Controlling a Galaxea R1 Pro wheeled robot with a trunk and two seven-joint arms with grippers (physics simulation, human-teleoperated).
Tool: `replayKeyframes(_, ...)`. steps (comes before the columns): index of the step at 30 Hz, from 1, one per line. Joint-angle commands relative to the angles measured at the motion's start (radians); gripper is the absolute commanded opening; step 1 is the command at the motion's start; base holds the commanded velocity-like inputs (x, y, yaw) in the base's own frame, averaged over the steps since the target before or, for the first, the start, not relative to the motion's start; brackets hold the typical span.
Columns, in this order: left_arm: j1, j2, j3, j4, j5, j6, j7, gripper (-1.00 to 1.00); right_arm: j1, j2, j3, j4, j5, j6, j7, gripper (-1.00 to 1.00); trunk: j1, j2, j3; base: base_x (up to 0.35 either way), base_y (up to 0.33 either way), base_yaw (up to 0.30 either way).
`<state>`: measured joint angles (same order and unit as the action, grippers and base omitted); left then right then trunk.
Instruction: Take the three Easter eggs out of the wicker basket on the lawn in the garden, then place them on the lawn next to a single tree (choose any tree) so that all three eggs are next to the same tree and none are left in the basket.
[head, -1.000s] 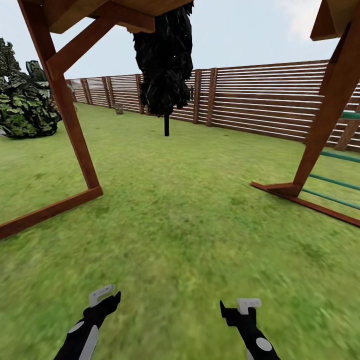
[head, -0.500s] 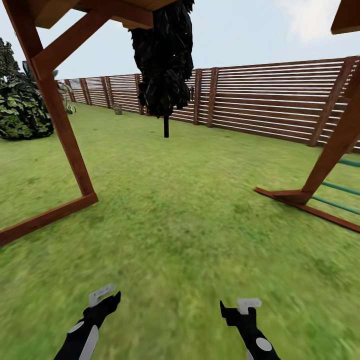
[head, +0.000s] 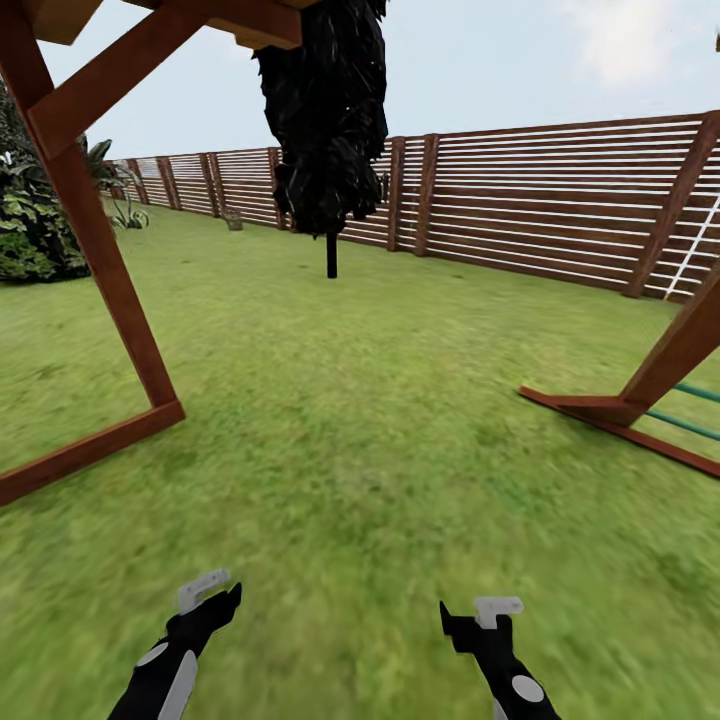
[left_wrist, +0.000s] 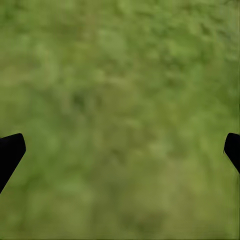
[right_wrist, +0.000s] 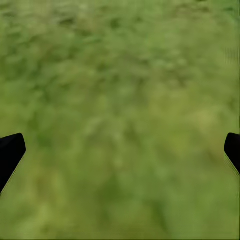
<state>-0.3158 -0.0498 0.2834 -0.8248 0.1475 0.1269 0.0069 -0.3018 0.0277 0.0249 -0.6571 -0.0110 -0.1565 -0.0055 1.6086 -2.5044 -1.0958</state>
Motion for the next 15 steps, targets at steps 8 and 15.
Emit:
replayKeyframes(8, 0.0, -0.001, 0.002, -0.002, 0.011, 0.007, 0.001, 1.0, 0.0, 0.0, 0.002, 0.001, -0.001, -0.003, -0.002, 1.0, 0.0, 0.0, -0.001, 0.336, 0.0, 0.0)
replayKeyframes(15, 0.0, -0.001, 0.002, -0.002, 0.011, 0.007, 0.001, 1.0, 0.0, 0.0, 0.002, 0.001, -0.001, -0.003, -0.002, 1.0, 0.0, 0.0, -0.001, 0.336, 0.0, 0.0)
